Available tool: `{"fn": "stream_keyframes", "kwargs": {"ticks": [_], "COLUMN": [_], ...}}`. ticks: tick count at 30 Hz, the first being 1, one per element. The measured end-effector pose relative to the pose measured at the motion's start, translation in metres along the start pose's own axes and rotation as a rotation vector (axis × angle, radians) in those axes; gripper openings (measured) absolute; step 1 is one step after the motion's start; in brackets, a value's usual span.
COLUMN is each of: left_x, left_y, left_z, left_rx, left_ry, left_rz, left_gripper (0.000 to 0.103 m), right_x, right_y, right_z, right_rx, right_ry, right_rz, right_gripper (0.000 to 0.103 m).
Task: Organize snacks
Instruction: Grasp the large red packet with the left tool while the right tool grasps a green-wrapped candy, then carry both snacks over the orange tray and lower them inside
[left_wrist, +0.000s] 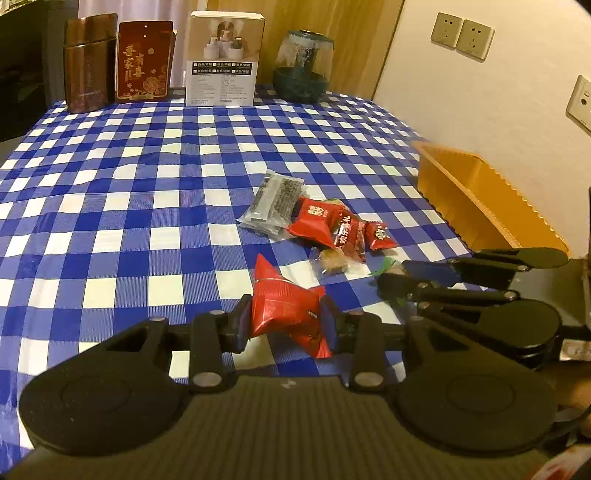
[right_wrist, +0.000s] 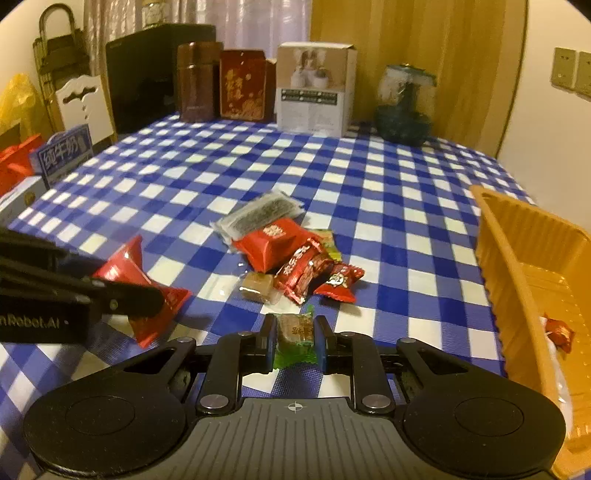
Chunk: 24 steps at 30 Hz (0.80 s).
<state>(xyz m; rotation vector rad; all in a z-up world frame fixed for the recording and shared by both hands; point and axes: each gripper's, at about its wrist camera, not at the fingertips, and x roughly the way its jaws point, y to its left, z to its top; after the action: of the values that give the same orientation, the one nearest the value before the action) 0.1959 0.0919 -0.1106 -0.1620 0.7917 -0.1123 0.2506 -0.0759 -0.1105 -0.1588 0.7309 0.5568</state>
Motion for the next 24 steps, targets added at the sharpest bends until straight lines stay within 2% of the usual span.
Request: {"fn": "stream_keyframes", "kwargs": {"ticks": [8,24], "left_x": [-0.025,-0.084], "left_y": [-0.019,-0.080], "left_z": [-0.003,-0.005], "left_rx": [-0.009,-0.016], "left_ry": [-0.014,-0.057], "left_rz": [-0.004,-0.045], "left_gripper": [0.034,0.034], "right_x": [-0.041,-0.135], "right_y": [-0.002,-0.018], "right_z": [-0.002,-0.020], "right_rx": [0.086,0.197], "right_ry": [-0.023,-0.051], "right_rz": [-0.023,-0.099], "right_gripper": [0.022,0.022]}}
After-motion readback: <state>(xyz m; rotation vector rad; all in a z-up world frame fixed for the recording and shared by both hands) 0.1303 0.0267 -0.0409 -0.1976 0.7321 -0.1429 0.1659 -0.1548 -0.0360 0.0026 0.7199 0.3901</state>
